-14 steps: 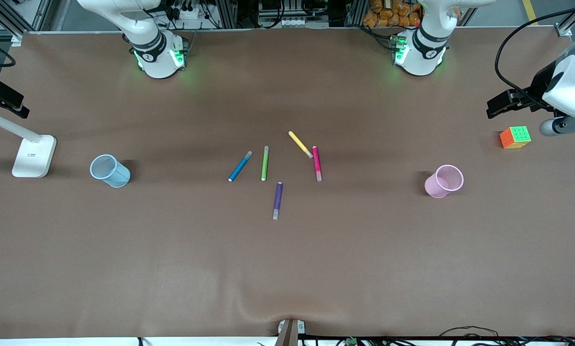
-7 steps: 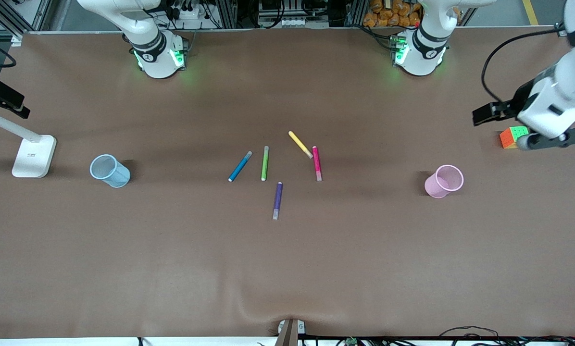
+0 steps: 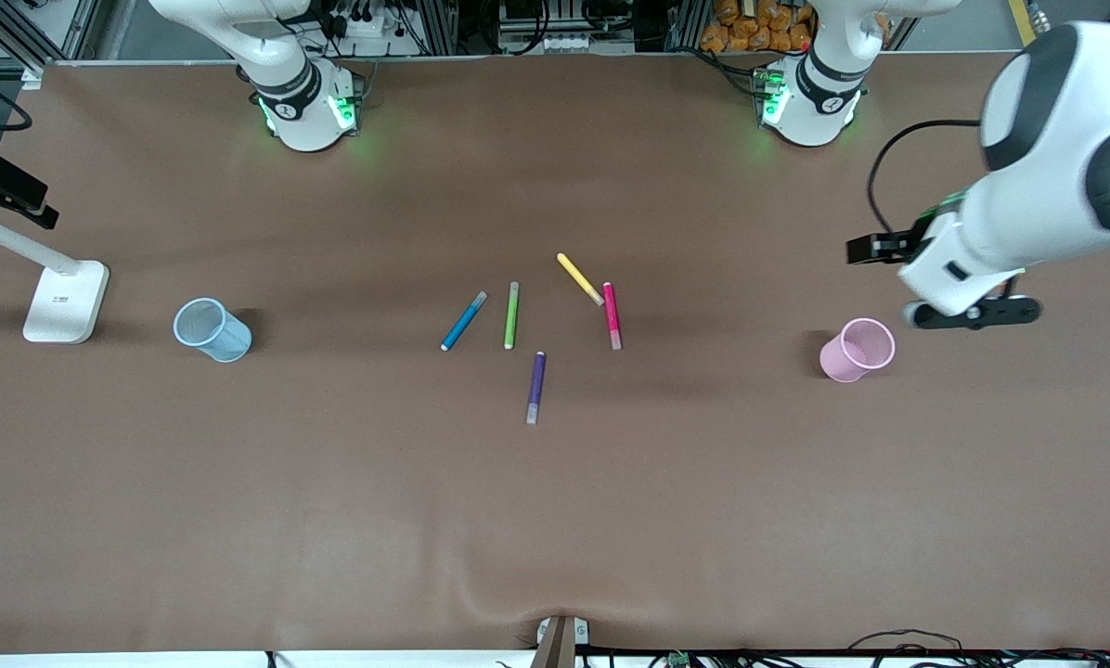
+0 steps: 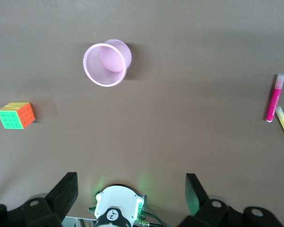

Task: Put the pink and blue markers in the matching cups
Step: 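Move the left gripper over the pink marker and lower it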

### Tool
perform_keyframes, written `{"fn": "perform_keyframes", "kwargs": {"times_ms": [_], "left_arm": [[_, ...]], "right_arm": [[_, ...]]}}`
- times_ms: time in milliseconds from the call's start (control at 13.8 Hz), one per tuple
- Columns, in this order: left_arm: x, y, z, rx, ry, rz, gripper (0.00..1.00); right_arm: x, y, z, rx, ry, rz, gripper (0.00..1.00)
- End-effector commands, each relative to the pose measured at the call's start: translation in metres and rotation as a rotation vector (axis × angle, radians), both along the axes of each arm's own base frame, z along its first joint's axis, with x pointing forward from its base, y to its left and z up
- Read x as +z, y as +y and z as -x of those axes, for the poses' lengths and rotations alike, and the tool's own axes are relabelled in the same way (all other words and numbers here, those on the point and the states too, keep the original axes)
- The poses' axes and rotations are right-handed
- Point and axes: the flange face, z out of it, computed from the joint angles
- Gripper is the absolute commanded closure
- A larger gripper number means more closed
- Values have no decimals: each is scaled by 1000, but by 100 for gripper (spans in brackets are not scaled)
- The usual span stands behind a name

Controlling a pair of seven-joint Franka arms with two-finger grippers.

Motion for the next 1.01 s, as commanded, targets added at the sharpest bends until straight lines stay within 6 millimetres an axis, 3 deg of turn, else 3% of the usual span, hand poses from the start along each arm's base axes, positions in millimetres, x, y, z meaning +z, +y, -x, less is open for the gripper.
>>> {"fn": "perform_keyframes", "kwargs": {"times_ms": [0, 145, 289, 651, 796, 941], "left_arm": [[-22, -34, -1, 15, 40, -23, 0], [-43, -61, 1, -20, 67, -31, 0], [-82, -78, -1, -17, 154, 19, 0], [-155, -106, -13, 15, 228, 119, 0], [-174, -145, -1, -39, 226, 109, 0], [-189, -165, 2, -42, 209, 106, 0]], "right_arm": [[0, -3, 2, -11, 3, 2, 0], [0, -3, 2, -10, 3, 2, 0], [0, -3, 2, -11, 3, 2, 0], [0, -3, 2, -11, 3, 2, 0], [0, -3, 2, -11, 3, 2, 0], [0, -3, 2, -11, 3, 2, 0]]}}
